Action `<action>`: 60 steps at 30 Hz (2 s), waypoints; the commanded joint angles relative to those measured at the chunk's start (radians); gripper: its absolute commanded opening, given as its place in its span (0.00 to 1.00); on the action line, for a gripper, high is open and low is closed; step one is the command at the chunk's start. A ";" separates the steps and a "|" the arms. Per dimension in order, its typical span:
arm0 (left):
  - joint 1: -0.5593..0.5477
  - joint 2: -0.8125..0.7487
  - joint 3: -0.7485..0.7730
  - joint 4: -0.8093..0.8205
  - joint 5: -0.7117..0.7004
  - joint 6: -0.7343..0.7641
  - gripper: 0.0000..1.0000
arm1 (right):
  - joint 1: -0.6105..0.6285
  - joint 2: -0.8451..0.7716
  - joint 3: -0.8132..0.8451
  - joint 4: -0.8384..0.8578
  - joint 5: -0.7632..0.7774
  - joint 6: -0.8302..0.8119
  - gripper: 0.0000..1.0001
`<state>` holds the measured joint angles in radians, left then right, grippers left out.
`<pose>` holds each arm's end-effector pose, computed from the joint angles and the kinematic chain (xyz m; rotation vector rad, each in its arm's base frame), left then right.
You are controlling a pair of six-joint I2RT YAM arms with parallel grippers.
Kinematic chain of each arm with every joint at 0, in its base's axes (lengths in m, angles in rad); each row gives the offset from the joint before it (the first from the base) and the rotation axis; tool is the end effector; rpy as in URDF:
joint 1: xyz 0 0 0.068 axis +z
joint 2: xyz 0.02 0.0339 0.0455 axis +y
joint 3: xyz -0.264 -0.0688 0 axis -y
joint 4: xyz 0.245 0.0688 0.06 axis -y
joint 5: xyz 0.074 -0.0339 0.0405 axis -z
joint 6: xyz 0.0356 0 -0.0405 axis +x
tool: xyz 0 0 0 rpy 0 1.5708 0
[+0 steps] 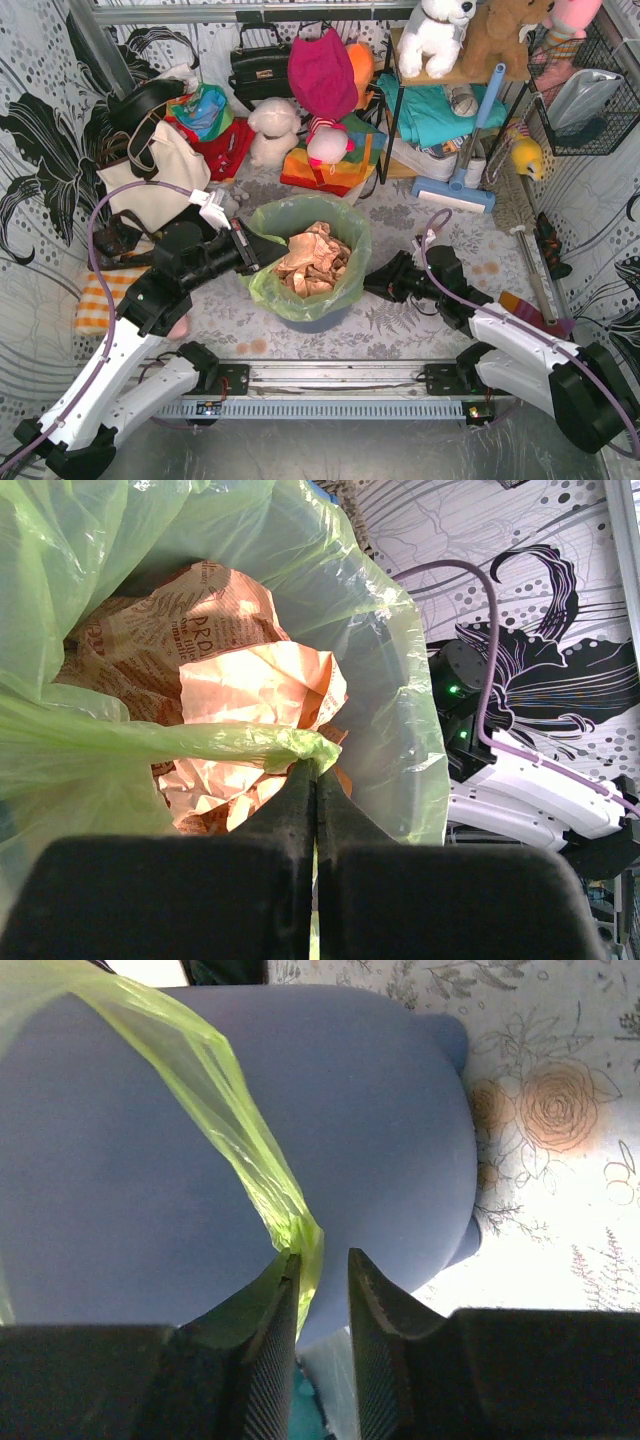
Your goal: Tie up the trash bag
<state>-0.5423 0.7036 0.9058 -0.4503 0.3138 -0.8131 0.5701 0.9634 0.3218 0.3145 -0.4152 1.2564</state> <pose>0.1238 -0.0875 0.3658 -0.0257 1.9910 -1.2079 0.1627 0.1213 0.1975 0.4283 2.1881 1.5344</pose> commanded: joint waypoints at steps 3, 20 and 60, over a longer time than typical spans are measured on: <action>0.001 -0.004 0.002 0.022 -0.004 0.006 0.00 | 0.002 -0.012 -0.063 0.210 -0.020 0.117 0.13; 0.002 0.002 0.021 0.036 0.005 0.004 0.00 | 0.001 -0.404 0.100 0.057 0.149 -0.035 0.00; 0.000 -0.032 -0.070 0.059 0.013 -0.021 0.00 | 0.001 -0.187 0.000 0.035 0.042 0.062 0.55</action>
<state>-0.5423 0.6952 0.8486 -0.3843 0.3485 -0.8253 0.5701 0.7540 0.3756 0.0975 -0.2996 1.2118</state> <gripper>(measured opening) 0.008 0.546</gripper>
